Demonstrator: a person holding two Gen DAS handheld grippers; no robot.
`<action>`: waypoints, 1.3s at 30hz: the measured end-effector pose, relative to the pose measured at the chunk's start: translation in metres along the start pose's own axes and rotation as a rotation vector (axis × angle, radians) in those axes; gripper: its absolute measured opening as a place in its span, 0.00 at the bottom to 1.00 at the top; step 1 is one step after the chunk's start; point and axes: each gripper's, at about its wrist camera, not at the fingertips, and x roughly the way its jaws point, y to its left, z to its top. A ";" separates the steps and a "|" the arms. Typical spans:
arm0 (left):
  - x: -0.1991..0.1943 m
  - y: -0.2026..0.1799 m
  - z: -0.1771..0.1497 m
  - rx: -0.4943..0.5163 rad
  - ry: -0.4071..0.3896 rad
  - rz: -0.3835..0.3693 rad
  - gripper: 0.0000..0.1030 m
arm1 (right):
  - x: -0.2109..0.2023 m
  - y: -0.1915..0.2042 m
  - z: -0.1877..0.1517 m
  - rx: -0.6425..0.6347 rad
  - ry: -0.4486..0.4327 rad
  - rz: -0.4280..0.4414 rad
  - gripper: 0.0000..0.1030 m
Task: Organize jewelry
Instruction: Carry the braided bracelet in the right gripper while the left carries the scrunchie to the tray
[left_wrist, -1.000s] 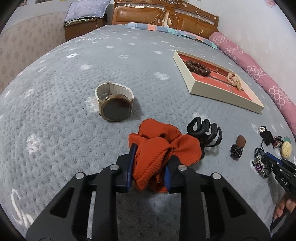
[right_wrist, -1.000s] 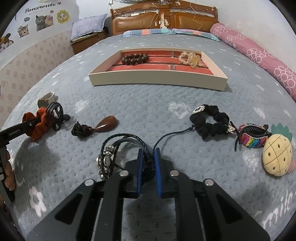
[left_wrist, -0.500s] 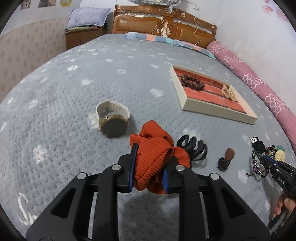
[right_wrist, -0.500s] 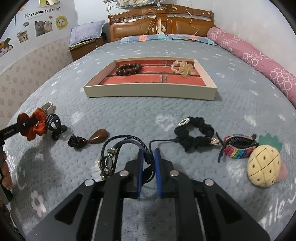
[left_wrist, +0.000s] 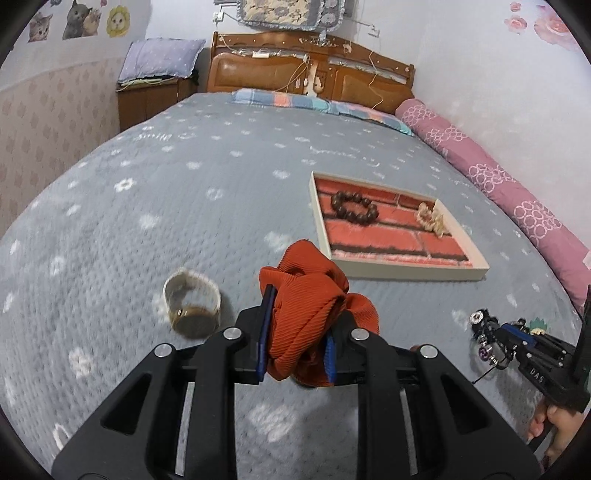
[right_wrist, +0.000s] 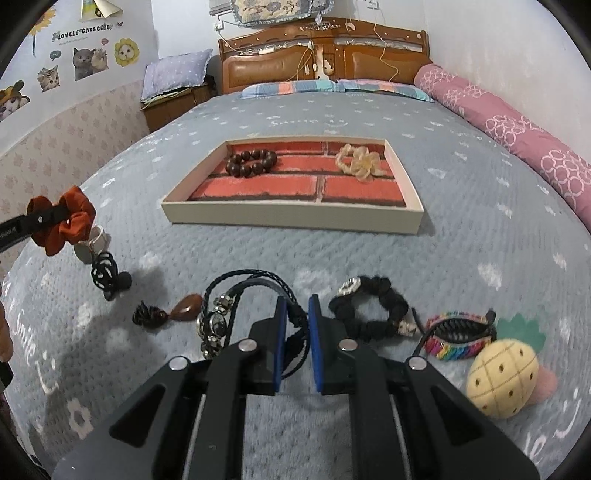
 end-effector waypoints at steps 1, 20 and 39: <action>0.000 -0.001 0.002 -0.002 0.000 -0.001 0.20 | 0.000 0.000 0.003 -0.001 -0.003 0.000 0.12; 0.079 -0.083 0.079 0.032 0.041 -0.018 0.20 | 0.023 -0.030 0.128 -0.016 -0.106 -0.093 0.12; 0.250 -0.123 0.092 0.086 0.204 0.038 0.21 | 0.174 -0.082 0.169 -0.020 0.063 -0.199 0.12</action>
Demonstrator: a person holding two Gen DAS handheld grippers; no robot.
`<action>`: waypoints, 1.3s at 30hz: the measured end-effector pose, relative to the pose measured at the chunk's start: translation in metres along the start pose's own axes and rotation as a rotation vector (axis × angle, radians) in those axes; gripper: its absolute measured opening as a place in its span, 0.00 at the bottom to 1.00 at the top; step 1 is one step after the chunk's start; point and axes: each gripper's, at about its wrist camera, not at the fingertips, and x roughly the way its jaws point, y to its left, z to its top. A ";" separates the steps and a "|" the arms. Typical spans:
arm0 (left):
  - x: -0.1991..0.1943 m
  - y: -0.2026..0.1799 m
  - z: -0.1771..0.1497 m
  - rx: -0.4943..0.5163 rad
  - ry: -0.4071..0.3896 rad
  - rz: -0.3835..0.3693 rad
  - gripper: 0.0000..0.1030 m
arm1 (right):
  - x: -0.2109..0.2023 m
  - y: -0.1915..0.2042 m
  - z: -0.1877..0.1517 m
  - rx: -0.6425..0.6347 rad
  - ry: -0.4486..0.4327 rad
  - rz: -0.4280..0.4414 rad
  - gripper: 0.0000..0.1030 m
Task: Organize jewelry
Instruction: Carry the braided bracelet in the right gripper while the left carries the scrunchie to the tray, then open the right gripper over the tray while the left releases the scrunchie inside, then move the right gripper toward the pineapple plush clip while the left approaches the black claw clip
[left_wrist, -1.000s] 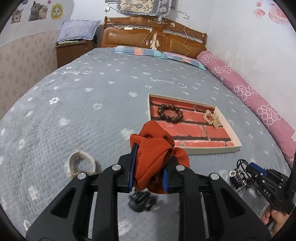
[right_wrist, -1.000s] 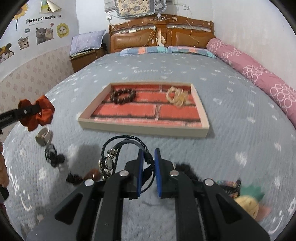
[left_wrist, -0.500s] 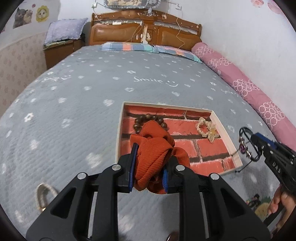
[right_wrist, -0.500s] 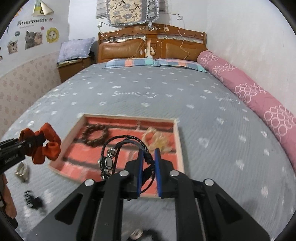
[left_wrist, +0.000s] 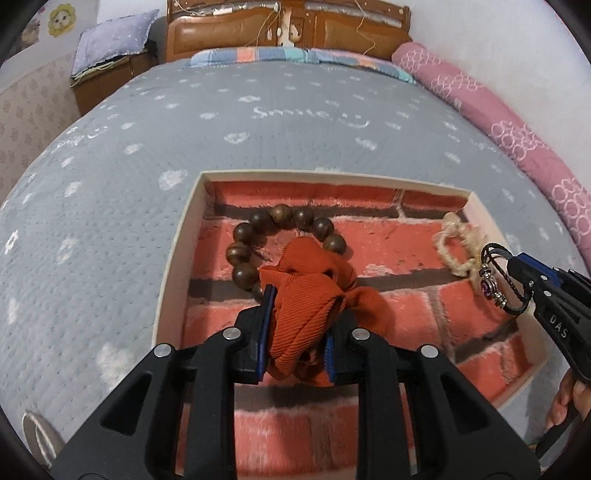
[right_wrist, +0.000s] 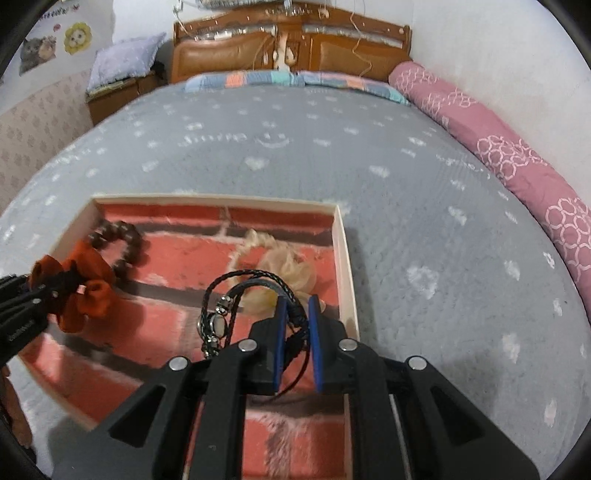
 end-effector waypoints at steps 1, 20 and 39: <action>0.003 -0.001 0.001 0.002 0.006 0.006 0.22 | 0.010 -0.001 0.001 -0.001 0.020 -0.008 0.12; -0.012 -0.003 -0.008 0.004 0.017 0.044 0.41 | 0.012 -0.007 -0.004 0.066 0.061 0.055 0.26; -0.203 0.017 -0.091 -0.001 -0.189 0.031 0.95 | -0.158 -0.040 -0.059 0.061 -0.121 0.061 0.63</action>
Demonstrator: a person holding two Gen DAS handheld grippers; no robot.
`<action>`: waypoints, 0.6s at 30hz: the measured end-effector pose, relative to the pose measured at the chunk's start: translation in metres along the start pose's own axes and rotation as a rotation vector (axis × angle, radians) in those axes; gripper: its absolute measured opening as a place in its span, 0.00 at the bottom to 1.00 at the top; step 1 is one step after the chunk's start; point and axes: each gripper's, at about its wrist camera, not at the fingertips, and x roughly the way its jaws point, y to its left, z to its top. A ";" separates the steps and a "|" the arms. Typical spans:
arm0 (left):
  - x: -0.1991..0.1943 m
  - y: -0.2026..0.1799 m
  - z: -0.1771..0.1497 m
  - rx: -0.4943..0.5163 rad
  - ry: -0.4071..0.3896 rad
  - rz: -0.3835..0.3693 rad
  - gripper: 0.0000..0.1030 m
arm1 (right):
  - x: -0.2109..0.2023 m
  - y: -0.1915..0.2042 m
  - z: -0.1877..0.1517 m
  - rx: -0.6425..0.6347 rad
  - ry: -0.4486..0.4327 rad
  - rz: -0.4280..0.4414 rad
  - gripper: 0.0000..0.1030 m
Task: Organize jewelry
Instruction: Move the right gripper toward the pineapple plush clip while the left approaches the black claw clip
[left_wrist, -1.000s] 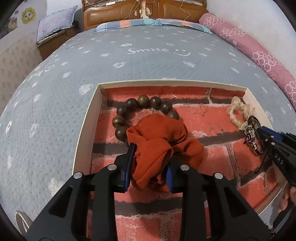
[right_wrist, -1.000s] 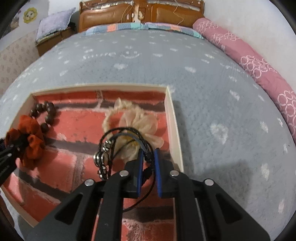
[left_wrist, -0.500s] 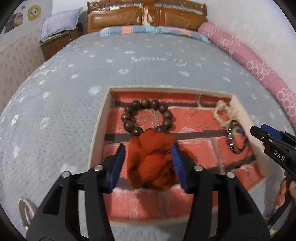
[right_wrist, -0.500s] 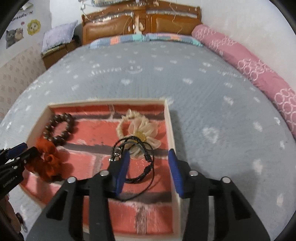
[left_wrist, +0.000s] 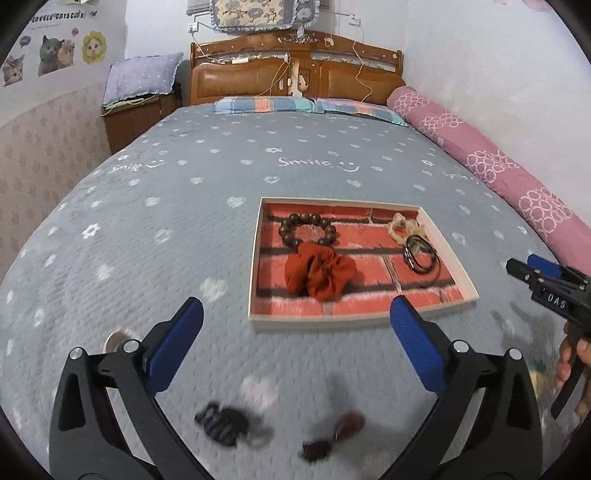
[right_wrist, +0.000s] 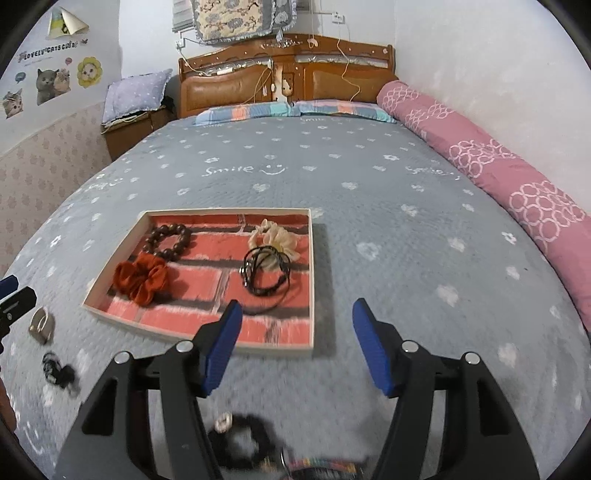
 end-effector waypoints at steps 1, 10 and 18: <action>-0.006 -0.001 -0.005 0.006 -0.002 0.001 0.95 | -0.007 0.000 -0.004 -0.005 -0.010 -0.007 0.66; -0.040 -0.004 -0.056 -0.023 -0.005 -0.009 0.95 | -0.067 -0.015 -0.057 -0.022 -0.088 -0.069 0.69; -0.035 -0.014 -0.095 -0.006 -0.003 0.011 0.95 | -0.080 -0.027 -0.110 -0.034 -0.077 -0.113 0.69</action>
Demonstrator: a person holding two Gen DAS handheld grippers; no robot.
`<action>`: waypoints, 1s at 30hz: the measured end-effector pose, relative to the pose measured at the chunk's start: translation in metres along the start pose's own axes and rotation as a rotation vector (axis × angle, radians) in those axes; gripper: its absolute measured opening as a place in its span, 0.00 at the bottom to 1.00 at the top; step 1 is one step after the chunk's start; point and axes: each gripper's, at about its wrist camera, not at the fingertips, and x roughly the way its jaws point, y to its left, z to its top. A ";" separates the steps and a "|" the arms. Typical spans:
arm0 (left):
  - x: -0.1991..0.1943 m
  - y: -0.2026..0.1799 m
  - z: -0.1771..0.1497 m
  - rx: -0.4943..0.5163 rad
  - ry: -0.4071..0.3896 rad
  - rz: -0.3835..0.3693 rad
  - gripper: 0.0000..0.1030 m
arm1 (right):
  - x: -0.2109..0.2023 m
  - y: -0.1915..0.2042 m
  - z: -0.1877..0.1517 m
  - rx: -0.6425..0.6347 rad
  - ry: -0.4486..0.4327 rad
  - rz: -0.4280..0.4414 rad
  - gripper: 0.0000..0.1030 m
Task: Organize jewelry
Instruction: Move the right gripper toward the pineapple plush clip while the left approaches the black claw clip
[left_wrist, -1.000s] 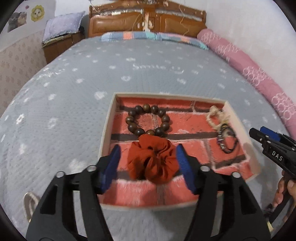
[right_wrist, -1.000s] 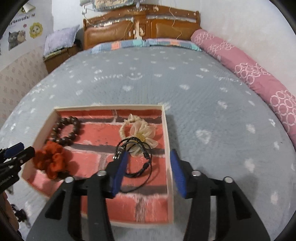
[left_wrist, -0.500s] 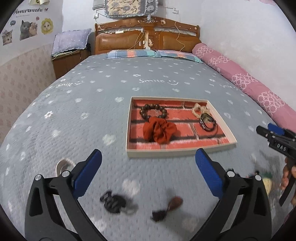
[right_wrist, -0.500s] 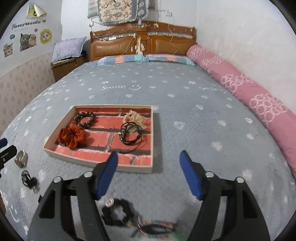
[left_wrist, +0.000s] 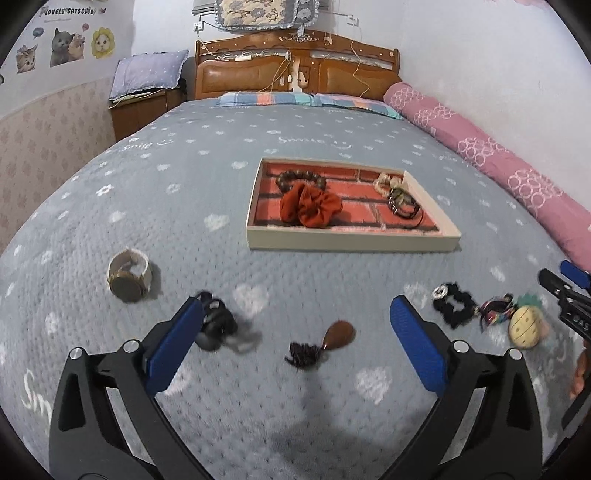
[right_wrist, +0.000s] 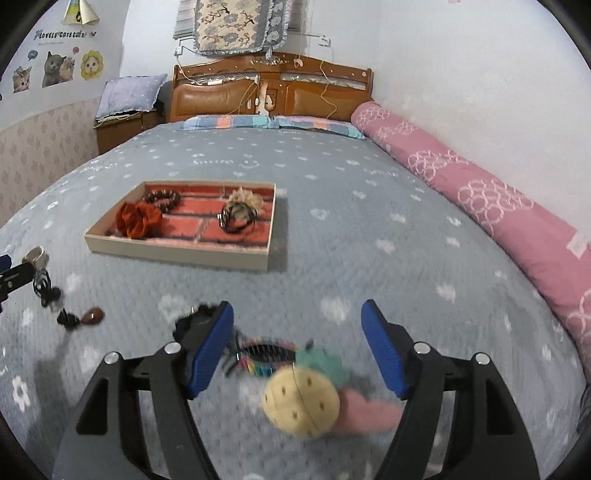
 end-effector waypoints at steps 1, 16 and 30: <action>0.001 -0.001 -0.004 0.005 -0.004 0.009 0.95 | -0.001 -0.002 -0.005 0.007 0.001 -0.006 0.69; 0.042 0.001 -0.034 0.018 0.060 0.014 0.95 | 0.025 -0.011 -0.045 0.033 0.073 -0.090 0.81; 0.059 -0.001 -0.037 0.043 0.095 0.020 0.95 | 0.039 -0.001 -0.052 -0.020 0.105 -0.113 0.81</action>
